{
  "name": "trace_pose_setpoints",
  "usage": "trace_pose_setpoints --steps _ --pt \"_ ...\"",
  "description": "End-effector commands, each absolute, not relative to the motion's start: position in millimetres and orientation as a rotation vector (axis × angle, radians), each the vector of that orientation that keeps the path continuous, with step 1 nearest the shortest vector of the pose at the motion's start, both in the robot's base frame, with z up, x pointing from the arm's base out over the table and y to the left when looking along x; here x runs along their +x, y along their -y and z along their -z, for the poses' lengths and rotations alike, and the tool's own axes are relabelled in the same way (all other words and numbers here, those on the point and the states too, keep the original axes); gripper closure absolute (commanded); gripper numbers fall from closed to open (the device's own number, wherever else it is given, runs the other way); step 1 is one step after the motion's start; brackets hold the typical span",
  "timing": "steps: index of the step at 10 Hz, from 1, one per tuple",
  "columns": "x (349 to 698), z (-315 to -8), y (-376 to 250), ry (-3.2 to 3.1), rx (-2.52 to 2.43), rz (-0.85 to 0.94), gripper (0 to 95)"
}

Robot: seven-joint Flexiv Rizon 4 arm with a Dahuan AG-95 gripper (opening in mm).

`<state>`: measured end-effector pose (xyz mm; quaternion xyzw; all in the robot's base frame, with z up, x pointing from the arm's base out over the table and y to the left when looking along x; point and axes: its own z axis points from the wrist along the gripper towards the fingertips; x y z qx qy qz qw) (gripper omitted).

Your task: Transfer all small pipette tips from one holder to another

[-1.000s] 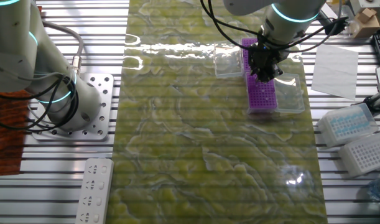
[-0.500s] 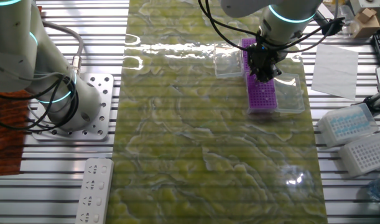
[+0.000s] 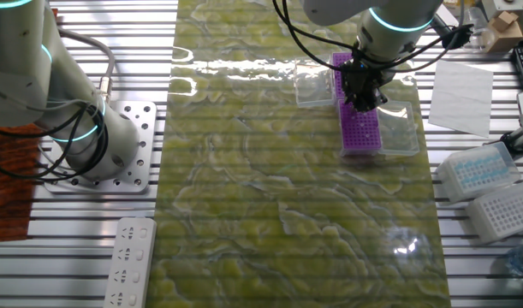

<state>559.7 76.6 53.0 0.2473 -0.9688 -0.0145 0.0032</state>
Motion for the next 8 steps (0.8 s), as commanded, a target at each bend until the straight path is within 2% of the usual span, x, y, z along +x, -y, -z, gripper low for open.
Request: trace_pose_setpoints --steps 1,5,8 --pt "560 -53 -77 3.04 0.78 0.046 95.0" --pt "560 -55 -77 3.03 0.777 0.049 95.0" --pt "558 -78 -78 3.011 0.744 0.055 95.0"
